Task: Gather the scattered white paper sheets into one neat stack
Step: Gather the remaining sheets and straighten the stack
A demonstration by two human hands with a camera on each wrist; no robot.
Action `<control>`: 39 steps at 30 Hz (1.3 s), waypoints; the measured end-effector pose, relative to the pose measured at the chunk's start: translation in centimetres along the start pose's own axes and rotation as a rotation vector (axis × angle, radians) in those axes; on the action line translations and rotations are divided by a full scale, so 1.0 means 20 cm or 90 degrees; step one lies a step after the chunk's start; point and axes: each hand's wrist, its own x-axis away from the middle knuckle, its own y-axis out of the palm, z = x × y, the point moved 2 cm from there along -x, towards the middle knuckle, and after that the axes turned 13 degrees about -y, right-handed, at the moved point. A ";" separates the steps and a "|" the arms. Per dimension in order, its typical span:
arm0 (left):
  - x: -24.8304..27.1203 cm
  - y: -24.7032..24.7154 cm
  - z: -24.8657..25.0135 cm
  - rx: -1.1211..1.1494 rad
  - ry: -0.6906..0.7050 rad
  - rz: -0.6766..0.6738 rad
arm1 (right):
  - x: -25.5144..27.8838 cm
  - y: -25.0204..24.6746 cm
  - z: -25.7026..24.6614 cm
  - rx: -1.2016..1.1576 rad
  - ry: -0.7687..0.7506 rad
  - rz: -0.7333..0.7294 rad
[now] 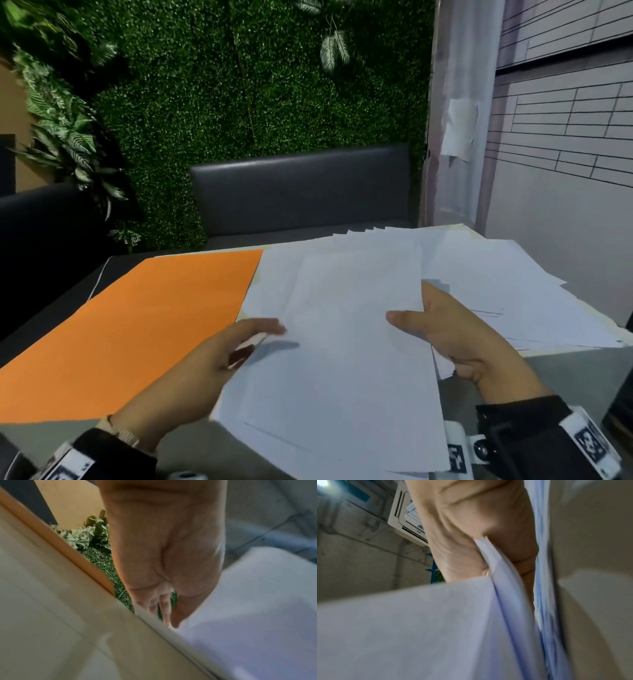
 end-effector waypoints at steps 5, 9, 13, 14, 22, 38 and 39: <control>0.09 -0.10 -0.05 0.328 -0.100 0.095 | 0.06 -0.02 -0.16 -0.047 -0.116 -0.007; 0.19 -0.05 0.13 0.455 -0.059 -0.113 | 0.11 0.00 -0.26 -0.095 -0.169 -0.039; 0.18 -0.01 0.25 0.444 -0.004 -0.090 | 0.08 0.01 -0.23 -0.123 -0.126 0.015; 0.17 0.00 0.27 0.462 0.005 -0.030 | 0.07 0.00 -0.21 -0.121 -0.118 0.027; 0.20 -0.05 0.38 0.544 0.123 0.107 | 0.06 0.04 -0.19 -0.040 -0.084 0.022; 0.30 -0.02 0.40 0.445 -0.075 0.157 | 0.12 0.16 -0.18 -0.051 -0.010 0.020; 0.31 0.00 0.38 0.465 -0.078 0.171 | 0.12 0.17 -0.19 -0.042 -0.028 0.035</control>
